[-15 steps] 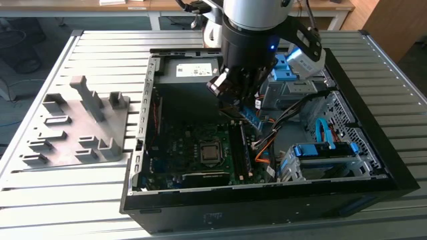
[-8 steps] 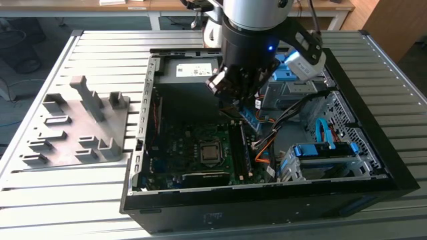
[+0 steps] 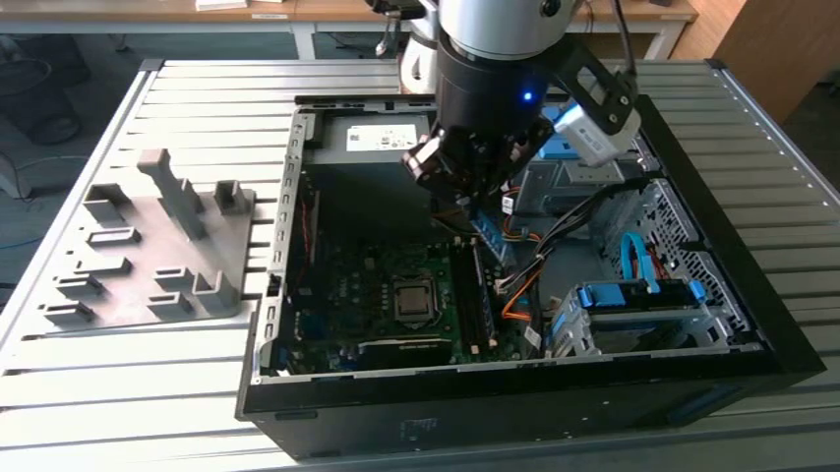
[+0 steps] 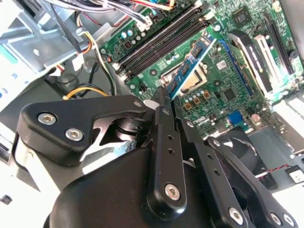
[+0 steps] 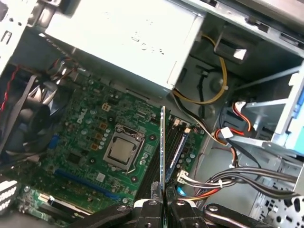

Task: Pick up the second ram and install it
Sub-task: 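Insert the second ram into the second slot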

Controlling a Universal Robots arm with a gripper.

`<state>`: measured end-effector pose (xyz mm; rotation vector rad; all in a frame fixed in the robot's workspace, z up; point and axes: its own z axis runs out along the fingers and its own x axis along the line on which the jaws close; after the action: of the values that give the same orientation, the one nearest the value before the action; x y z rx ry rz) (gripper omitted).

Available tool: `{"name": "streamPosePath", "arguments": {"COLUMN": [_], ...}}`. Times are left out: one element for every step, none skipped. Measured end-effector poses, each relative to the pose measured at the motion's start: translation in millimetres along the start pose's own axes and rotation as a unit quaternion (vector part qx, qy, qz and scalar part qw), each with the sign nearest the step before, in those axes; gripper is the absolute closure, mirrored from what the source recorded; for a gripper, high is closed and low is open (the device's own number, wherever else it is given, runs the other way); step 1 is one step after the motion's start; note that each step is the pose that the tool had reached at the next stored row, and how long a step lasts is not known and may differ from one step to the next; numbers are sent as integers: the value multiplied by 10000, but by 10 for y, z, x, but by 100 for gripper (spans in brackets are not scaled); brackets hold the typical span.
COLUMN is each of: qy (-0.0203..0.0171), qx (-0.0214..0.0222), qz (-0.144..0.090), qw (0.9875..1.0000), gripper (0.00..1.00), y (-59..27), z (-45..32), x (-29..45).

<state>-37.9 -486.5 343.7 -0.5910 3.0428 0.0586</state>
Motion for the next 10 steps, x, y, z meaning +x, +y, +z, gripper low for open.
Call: {"name": "streamPosePath", "arguments": {"qy": [-2,-3,-5,-7,-8,-10,-12,-14,-16,-18], "qx": [3,6,8,11,14,18,20,24,27,30], "qz": [58,117,176,235,298,364,429,494,559,625], "qw": [10000,9999,9998,9997,9996,9993,9991,9988,9984,9980], "gripper": [86,86,86,86,86,86,86,86,86,86], "y": [0,0,0,0,0,0,0,0,0,0], "z": [0,0,0,1,0,1,1,1,1,1], "x": [0,0,0,0,0,0,0,0,0,0]}}
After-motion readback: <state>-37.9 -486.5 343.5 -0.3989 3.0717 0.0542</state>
